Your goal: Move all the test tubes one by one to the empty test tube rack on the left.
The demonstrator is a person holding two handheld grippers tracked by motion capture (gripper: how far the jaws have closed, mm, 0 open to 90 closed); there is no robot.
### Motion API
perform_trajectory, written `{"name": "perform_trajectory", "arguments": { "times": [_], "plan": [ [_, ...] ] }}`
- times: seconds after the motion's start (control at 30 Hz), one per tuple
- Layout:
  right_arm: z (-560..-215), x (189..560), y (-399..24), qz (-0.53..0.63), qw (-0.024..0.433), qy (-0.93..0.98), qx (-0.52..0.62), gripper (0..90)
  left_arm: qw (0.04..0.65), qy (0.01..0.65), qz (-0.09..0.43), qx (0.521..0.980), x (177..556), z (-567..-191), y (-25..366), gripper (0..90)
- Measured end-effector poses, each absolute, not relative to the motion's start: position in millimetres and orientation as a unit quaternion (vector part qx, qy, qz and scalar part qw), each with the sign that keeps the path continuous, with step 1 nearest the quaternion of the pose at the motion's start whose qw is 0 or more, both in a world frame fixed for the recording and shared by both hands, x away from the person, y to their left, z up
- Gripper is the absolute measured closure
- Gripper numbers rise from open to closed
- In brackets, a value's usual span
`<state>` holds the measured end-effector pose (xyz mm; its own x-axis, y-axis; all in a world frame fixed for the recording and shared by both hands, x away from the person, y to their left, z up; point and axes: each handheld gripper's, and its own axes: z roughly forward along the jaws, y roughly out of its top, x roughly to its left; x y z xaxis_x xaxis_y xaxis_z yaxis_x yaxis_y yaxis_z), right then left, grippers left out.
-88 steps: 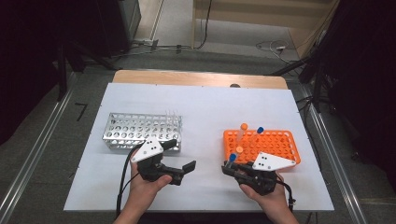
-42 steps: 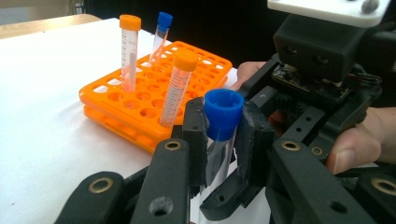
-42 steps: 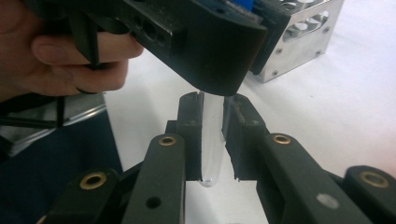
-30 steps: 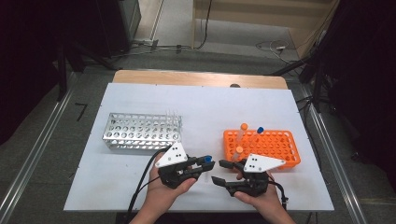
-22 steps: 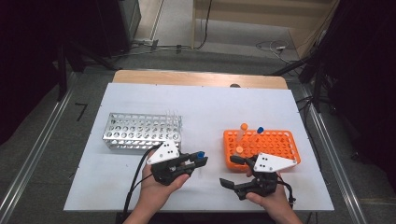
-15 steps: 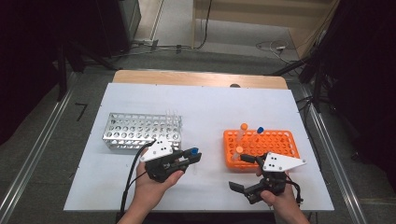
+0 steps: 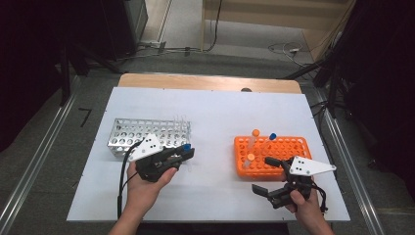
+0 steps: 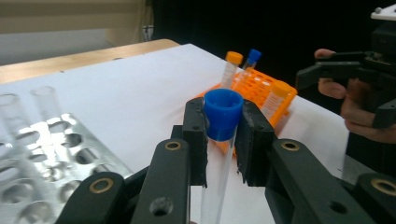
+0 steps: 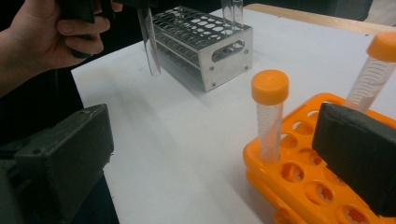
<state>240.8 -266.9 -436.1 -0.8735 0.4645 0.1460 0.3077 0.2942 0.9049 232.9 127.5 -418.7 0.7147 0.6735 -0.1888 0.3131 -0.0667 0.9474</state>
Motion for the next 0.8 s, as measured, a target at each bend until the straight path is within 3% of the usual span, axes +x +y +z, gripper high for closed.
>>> {"name": "perform_trajectory", "arguments": {
  "times": [0.8],
  "plan": [
    [-441, 253, -287, 0.541, 0.088, 0.790, 0.274, 0.0, 0.578, 0.406, 0.220, 0.673, 279, -402, 174, 75.8]
  ]
}}
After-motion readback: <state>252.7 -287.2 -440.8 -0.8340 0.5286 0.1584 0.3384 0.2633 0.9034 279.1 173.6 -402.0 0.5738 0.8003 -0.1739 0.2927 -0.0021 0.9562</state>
